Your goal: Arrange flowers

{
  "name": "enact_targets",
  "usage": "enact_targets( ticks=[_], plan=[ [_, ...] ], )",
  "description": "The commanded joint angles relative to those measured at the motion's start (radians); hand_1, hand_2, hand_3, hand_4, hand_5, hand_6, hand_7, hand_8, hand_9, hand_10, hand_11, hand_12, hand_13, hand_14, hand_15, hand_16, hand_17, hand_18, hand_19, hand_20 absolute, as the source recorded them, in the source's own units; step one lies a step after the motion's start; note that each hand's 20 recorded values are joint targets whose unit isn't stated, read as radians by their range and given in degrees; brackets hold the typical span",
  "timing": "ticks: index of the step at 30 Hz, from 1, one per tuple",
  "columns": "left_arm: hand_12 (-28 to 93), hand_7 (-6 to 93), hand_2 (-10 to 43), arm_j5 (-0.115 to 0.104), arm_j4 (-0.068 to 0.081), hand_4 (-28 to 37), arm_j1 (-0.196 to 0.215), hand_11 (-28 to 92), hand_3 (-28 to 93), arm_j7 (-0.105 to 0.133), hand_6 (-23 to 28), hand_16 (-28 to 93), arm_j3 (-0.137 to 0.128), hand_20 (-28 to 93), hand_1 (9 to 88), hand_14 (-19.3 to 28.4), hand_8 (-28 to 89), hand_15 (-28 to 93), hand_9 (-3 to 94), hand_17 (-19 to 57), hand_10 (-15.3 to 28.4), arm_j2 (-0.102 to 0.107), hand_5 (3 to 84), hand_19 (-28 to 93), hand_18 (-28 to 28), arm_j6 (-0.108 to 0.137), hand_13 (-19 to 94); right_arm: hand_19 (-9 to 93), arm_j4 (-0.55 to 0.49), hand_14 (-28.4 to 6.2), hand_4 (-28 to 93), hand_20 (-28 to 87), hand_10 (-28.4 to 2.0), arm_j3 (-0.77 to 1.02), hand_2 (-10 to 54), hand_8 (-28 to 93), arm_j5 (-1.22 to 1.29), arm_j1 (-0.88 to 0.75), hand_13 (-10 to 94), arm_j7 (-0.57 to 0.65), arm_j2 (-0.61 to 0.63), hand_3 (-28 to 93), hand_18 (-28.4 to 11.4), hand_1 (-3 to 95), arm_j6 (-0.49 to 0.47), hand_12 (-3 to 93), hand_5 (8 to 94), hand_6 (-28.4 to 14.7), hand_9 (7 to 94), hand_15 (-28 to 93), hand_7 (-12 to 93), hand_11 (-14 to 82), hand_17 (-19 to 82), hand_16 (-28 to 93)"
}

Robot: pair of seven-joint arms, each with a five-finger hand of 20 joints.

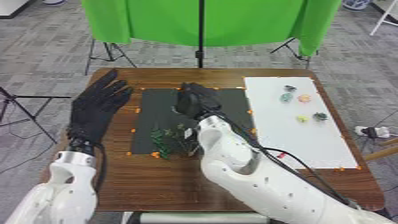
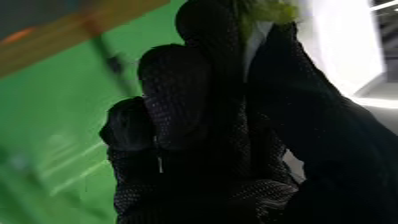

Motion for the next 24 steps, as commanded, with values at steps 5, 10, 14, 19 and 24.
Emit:
enact_targets(
  ticks=[5, 10, 14, 19, 24],
  plan=[
    [13, 12.9, 5.8, 0.009, 0.07, -23.1, -0.242, 24, 79, -0.003, 9.0, -7, 0.114, 25, 24.7, 28.0, -9, 53, 36.7, -7.5, 20.3, 0.021, 40.0, 51, 28.3, -0.035, 27, 93, 0.097, -2.6, -28, 50, -7.3, -0.359, -9.5, 3, 0.123, 0.289, 79, 0.042, -0.107, 71, -21.3, 60.7, 0.108, 34.8, 85.5, -0.5, 93.5, 64, 22, 12.5, 40, 27],
    [12, 13.1, 5.8, -0.006, 0.075, -23.1, -0.265, 24, 79, 0.055, 8.9, -7, 0.14, 23, 24.6, 28.0, -9, 53, 36.7, -7.5, 20.3, 0.055, 40.0, 51, 28.4, -0.033, 27, 93, 0.113, -2.7, -28, 50, -6.7, -0.559, -9.5, 3, 0.212, 0.458, 79, 0.105, -0.089, 71, -21.2, 60.5, 0.154, 34.3, 85.3, 0.1, 93.2, 64, 22, 12.0, 39, 27],
    [12, 13.1, 5.7, -0.015, 0.073, -23.2, -0.267, 24, 79, 0.081, 8.9, -7, 0.149, 22, 24.6, 27.9, -9, 53, 36.6, -7.5, 20.2, 0.071, 39.9, 52, 28.4, -0.023, 27, 93, 0.122, -2.8, -28, 50, -7.0, -0.56, -9.5, 1, 0.213, 0.458, 77, 0.114, -0.087, 70, -21.0, 58.6, 0.103, 33.7, 83.7, 0.4, 92.1, 65, 18, 11.0, 38, 26],
    [12, 13.3, 5.7, -0.014, 0.071, -23.1, -0.257, 24, 79, 0.076, 8.8, -7, 0.145, 22, 24.6, 27.9, -9, 53, 36.6, -7.6, 20.2, 0.071, 39.9, 52, 28.4, -0.024, 27, 93, 0.111, -3.0, -28, 50, -7.3, -0.52, -9.5, 0, 0.193, 0.428, 75, 0.1, -0.086, 68, -20.6, 57.3, 0.045, 34.0, 81.2, 0.0, 90.6, 67, 15, 11.4, 36, 26],
    [12, 13.3, 5.7, -0.02, 0.072, -23.1, -0.263, 25, 79, 0.088, 8.9, -7, 0.152, 21, 24.6, 27.9, -9, 53, 36.6, -7.6, 20.3, 0.078, 39.9, 53, 28.4, -0.019, 27, 93, 0.097, -5.1, -28, 51, -7.9, -0.657, -9.5, -1, 0.26, 0.536, 72, 0.133, -0.092, 67, -21.1, 52.5, 0.117, 33.0, 76.8, 0.8, 87.4, 72, 15, 16.1, 34, 20]
  ],
)
